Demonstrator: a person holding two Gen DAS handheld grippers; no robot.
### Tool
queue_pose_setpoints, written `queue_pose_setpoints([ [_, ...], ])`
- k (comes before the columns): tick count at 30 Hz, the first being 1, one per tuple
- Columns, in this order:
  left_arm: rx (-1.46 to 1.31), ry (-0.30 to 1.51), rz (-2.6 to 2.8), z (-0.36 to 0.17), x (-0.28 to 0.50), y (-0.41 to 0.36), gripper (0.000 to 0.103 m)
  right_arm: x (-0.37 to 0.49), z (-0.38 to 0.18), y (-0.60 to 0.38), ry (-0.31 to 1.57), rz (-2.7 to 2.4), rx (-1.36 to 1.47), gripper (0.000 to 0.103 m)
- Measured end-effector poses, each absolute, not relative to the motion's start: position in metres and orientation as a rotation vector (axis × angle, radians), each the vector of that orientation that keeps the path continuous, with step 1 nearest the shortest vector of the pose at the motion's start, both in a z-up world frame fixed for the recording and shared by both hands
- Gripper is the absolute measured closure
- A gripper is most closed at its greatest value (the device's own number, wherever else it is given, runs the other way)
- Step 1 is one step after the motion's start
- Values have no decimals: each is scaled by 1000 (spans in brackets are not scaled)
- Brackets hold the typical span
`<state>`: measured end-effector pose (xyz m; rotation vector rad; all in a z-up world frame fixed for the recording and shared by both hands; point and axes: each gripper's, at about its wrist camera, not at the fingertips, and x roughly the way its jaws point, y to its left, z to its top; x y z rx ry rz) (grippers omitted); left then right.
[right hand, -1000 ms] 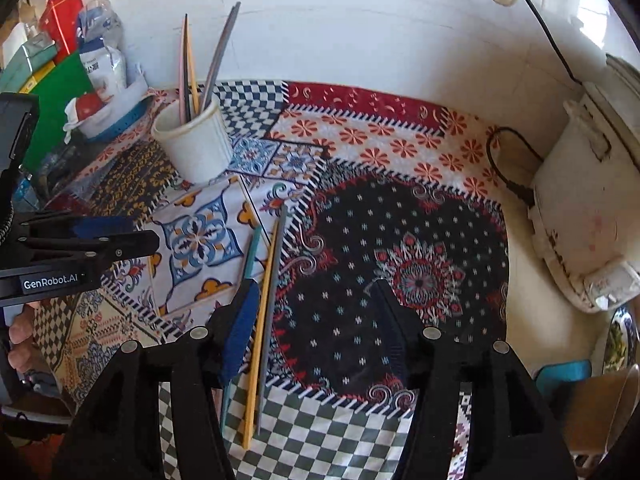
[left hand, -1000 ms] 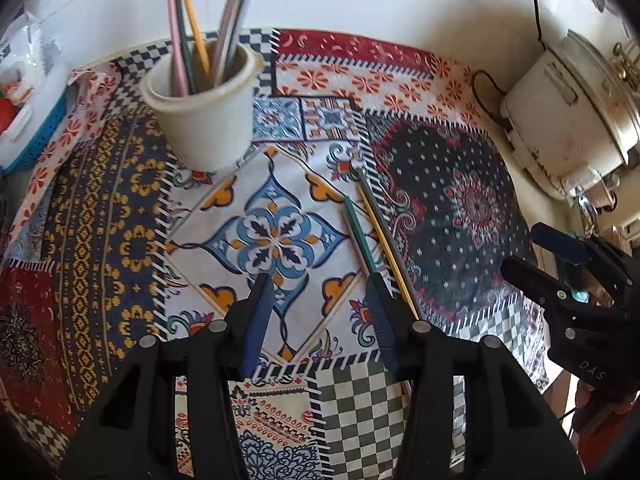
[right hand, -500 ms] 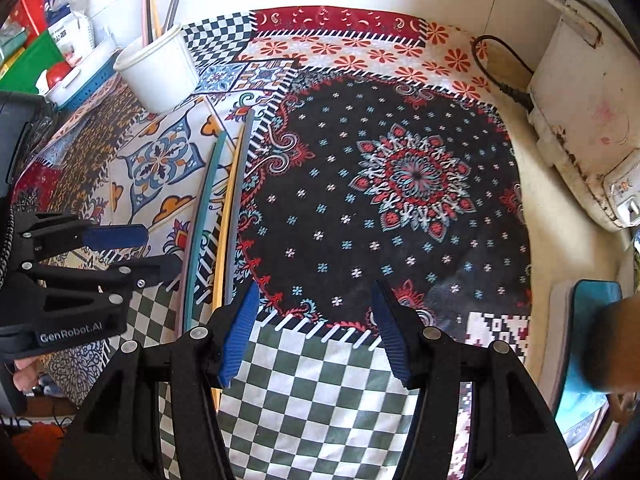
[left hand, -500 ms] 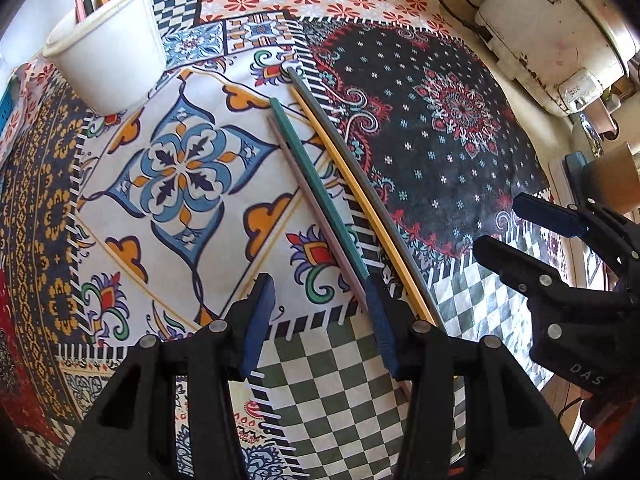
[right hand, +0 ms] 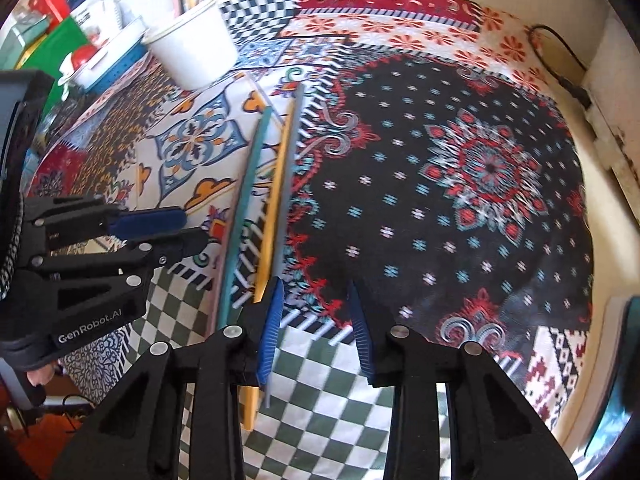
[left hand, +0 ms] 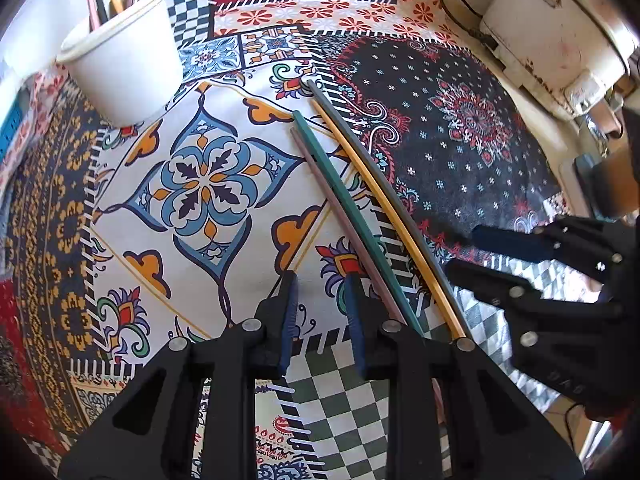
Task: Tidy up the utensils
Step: 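Grasp a dark grey stick with the right tool while the left tool grasps a brown stick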
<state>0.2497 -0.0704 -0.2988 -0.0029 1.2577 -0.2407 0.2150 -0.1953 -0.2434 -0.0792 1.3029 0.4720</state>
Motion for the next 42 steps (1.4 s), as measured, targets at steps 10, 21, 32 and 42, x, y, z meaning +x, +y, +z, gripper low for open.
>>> queue_pose_setpoints([
  [10, -73, 1295, -269, -298, 250, -69, 78, 223, -248, -181, 1277, 508, -152, 82],
  [21, 27, 1271, -280, -300, 260, -94, 72, 231, -247, -214, 1295, 421, -123, 88],
  [32, 151, 1228, -213, -304, 281, -100, 88, 229, -243, -232, 1322, 414, -82, 88],
  [42, 154, 1187, -185, -306, 302, -71, 92, 247, -243, -213, 1331, 482, -66, 88],
])
